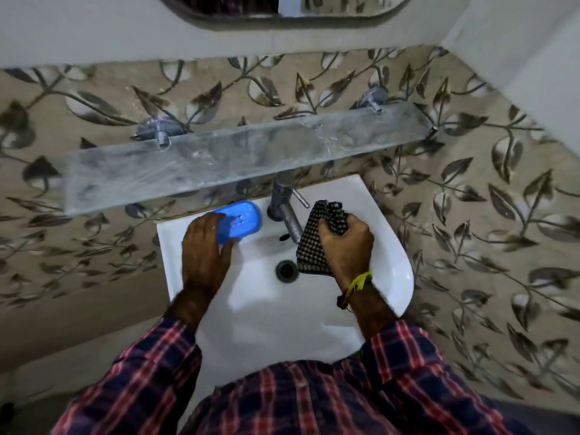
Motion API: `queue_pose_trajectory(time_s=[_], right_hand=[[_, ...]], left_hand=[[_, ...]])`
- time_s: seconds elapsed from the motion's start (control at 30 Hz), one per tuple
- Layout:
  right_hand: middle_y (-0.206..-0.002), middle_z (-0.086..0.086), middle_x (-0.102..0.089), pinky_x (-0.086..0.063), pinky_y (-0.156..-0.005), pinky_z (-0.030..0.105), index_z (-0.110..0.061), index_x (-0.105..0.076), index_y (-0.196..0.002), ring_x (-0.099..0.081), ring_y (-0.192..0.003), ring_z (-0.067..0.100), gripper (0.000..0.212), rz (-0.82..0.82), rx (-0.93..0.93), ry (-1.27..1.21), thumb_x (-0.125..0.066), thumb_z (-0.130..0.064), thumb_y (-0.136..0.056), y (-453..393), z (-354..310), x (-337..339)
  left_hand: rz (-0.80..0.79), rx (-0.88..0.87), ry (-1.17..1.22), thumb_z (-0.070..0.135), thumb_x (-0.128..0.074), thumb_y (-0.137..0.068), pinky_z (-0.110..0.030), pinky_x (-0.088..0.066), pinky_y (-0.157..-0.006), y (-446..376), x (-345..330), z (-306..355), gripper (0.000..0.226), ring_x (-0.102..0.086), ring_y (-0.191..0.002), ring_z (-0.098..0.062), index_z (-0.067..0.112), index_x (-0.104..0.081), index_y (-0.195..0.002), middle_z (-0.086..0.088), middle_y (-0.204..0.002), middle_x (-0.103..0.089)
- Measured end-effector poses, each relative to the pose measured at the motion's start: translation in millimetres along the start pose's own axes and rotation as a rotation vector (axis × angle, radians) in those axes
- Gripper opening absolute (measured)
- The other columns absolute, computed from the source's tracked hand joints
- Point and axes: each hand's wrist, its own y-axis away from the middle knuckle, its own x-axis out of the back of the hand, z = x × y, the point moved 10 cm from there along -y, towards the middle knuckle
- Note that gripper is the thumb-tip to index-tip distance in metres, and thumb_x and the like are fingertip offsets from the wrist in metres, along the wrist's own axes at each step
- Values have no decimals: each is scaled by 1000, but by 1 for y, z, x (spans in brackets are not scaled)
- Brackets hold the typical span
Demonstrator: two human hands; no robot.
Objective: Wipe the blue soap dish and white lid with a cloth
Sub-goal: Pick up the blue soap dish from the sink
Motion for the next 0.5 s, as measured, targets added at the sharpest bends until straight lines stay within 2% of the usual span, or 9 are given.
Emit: queue_pose_trajectory(time_s=[0.07, 0.2, 0.3, 0.4, 0.5], right_hand=[[-82, 5, -76, -58, -68, 34, -9, -73, -84, -72, -78, 23, 24, -16, 30, -8, -74, -32, -77, -1, -16, -4], [-79, 4, -76, -57, -66, 31, -10, -72, -79, -72, -76, 22, 22, -15, 76, -6, -75, -32, -77, -3, -40, -6], [-82, 4, -76, -55, -67, 26, -10, -73, -80, -71, -77, 21, 22, -10, 105, 3, -74, -32, -78, -5, -51, -4], [-85, 2, -77, -59, -69, 30, -11, -74, -86, -72, -78, 19, 24, -26, 116, -10, -73, -34, -79, -9, -51, -3], [-85, 3, -76, -58, -68, 27, -10, -74, -88, -71, -77, 17, 22, -41, 121, -24, -74, -31, -81, -11, -46, 0]], left_hand=[[-49, 57, -14, 38, -71, -84, -51, -33, -113, -13, -1, -15, 71, -43, -135, -40, 3, -48, -141, -22, -144, -51], [-120, 121, -18, 34, -92, -67, -49, -29, -118, -31, -10, -30, 104, -34, -144, -40, 4, -38, -150, -23, -154, -40], [-154, 181, 3, 40, -93, -62, -46, -33, -115, -34, -15, -37, 106, -40, -140, -38, 8, -41, -149, -20, -151, -44], [-240, 237, -3, 51, -93, -57, -44, -35, -114, -26, -25, -41, 112, -43, -137, -36, 11, -43, -148, -17, -148, -48], [-288, 255, 27, 50, -93, -59, -43, -33, -116, -20, -32, -43, 113, -41, -140, -35, 11, -40, -151, -15, -151, -47]])
